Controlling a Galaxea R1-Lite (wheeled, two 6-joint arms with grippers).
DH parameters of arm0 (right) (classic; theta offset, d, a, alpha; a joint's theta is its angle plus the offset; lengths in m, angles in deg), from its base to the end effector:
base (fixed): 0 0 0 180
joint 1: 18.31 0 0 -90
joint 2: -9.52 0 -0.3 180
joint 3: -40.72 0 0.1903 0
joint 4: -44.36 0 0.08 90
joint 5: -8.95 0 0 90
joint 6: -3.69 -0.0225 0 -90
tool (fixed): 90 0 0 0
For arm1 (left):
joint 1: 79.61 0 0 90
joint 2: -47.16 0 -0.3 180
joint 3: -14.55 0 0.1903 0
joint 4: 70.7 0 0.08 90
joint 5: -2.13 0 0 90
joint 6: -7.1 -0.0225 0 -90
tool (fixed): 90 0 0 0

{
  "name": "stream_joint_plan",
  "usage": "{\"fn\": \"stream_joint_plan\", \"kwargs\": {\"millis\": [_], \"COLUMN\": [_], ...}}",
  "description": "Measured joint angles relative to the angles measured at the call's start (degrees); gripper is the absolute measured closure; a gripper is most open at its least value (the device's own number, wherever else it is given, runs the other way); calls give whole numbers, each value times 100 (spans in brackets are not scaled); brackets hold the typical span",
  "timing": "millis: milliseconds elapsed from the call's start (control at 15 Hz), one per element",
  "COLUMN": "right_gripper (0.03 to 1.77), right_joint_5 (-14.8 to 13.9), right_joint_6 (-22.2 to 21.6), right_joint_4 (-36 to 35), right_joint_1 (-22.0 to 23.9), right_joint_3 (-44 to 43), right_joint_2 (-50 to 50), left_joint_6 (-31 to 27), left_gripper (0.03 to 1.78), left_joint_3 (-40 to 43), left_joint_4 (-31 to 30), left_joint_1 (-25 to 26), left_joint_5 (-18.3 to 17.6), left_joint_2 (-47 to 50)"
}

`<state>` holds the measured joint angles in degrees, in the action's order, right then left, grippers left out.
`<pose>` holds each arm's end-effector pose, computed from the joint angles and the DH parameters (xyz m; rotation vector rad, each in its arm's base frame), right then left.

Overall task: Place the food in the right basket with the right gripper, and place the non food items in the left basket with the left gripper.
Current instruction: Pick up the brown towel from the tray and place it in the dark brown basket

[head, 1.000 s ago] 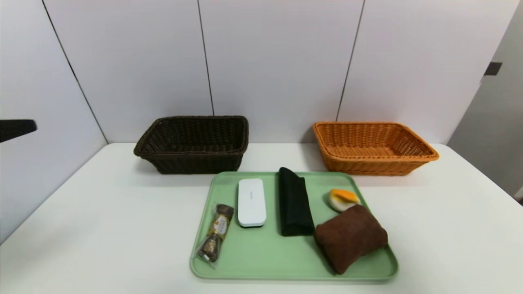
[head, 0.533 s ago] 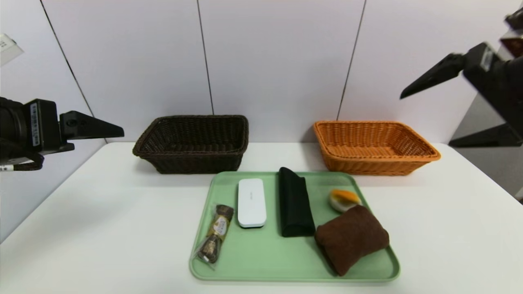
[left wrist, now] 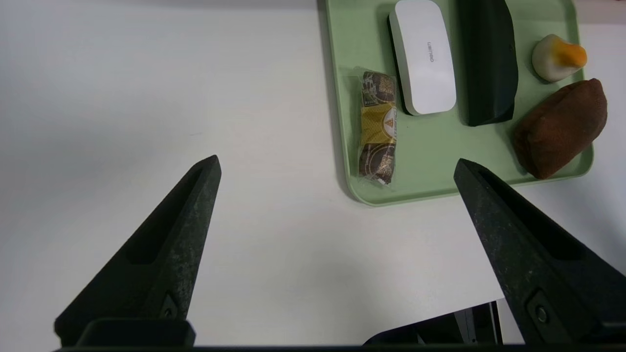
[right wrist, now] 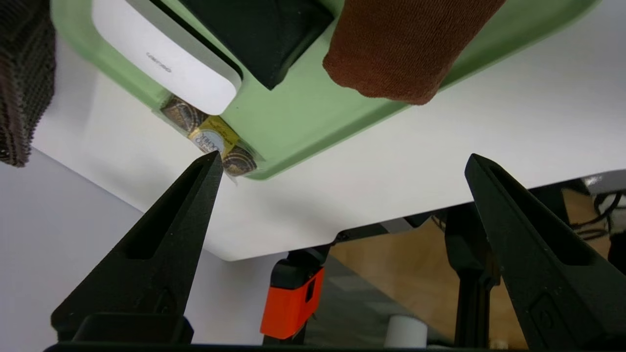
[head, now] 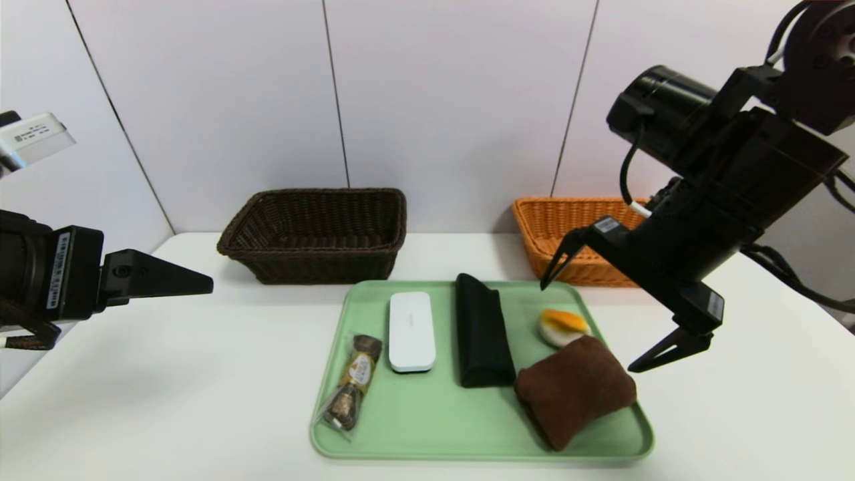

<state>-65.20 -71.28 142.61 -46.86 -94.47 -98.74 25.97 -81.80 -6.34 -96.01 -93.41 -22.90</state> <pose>0.2573 0.1470 0.2748 0.9289 1.4771 -0.2490 0.1422 -0.0441 0.3032 -0.2500 0.7187 -0.2553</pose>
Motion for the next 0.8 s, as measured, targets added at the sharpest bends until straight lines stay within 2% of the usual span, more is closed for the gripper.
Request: {"fn": "stream_joint_plan", "kwargs": {"millis": [333,600,800], "right_gripper": [9,9,9], "right_joint_5": [33,30,68], "right_joint_6": [44,267,260], "right_joint_4": [5,-155,-406], "right_joint_1": [68,286,341], "right_joint_3": [400,923,1229], "right_joint_2": [-402,-450,-461], "left_joint_6": [0,-5,4], "left_gripper": [12,12,12], "left_joint_3": [435,516,524], "left_joint_4": [-479,-496,-491], "left_joint_1": [-27,-28,-28], "left_joint_5": [11,-13,-13], "left_joint_2": [68,118,145]}}
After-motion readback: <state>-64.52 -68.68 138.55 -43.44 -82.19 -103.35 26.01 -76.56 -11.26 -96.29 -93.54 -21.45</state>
